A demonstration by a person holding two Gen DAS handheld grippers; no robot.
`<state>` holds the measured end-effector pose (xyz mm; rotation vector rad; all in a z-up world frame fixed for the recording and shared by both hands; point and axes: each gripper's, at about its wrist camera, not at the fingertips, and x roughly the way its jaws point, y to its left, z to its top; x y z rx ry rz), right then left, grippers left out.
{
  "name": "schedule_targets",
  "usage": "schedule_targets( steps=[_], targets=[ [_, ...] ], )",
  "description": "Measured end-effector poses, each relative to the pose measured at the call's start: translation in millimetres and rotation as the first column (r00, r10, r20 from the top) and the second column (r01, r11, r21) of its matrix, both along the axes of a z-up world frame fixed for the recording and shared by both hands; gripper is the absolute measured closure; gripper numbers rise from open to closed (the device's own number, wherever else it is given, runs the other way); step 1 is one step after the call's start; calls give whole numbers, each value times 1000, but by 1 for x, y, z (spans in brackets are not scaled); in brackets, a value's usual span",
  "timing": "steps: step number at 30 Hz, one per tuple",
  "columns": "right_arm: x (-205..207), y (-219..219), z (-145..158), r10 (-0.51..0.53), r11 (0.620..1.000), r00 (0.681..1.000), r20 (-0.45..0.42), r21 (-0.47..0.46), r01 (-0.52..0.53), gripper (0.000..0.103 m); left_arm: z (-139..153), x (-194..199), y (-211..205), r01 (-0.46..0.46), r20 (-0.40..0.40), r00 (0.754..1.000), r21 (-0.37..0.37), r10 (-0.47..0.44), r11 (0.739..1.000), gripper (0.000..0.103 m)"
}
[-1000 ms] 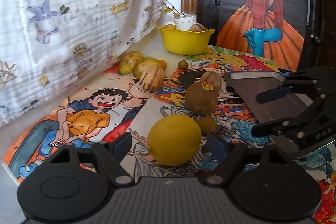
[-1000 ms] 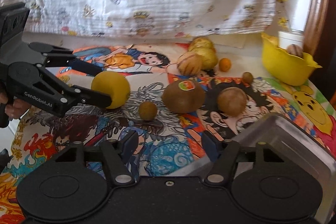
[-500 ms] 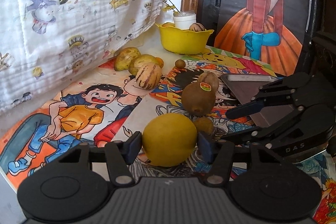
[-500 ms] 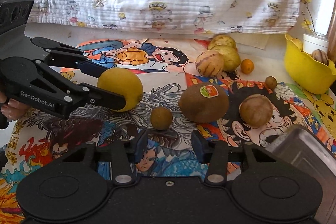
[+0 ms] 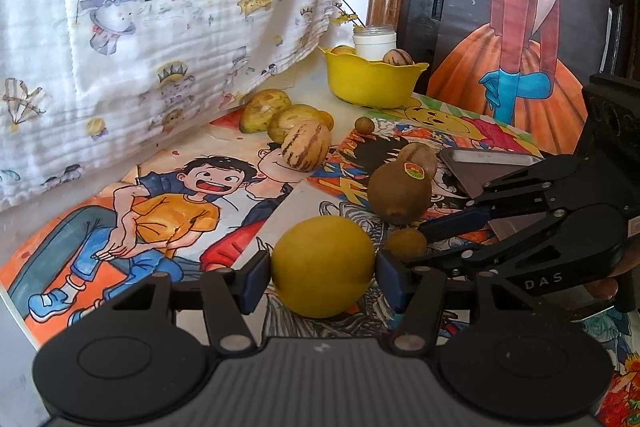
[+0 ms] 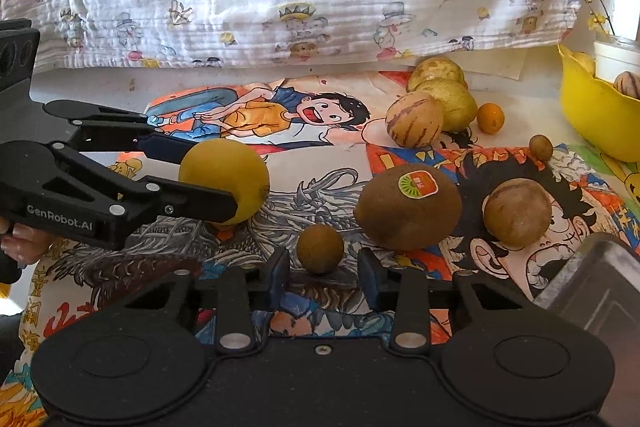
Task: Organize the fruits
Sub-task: 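Grasp the yellow lemon with the left tool while the right tool grasps a small brown fruit, then carry both fruits over the grey tray while the right tool releases the small brown fruit onto it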
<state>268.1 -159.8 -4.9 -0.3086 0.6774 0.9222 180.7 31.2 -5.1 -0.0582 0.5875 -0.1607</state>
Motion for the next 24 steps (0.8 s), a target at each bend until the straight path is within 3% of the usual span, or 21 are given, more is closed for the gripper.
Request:
schedule_targets(
  steps=[5, 14, 24],
  targets=[
    [4, 0, 0, -6, 1000, 1000, -7, 13, 6, 75, 0, -1, 2, -11, -4, 1000, -18, 11, 1000, 41],
    [5, -5, 2, -24, 998, 1000, -16, 50, 25, 76, 1, -1, 0, -31, -14, 999, -23, 31, 999, 42],
    [-12, -42, 9, -88, 991, 996, -9, 103, 89, 76, 7, 0, -10, -41, -42, 998, -34, 40, 999, 42]
  ],
)
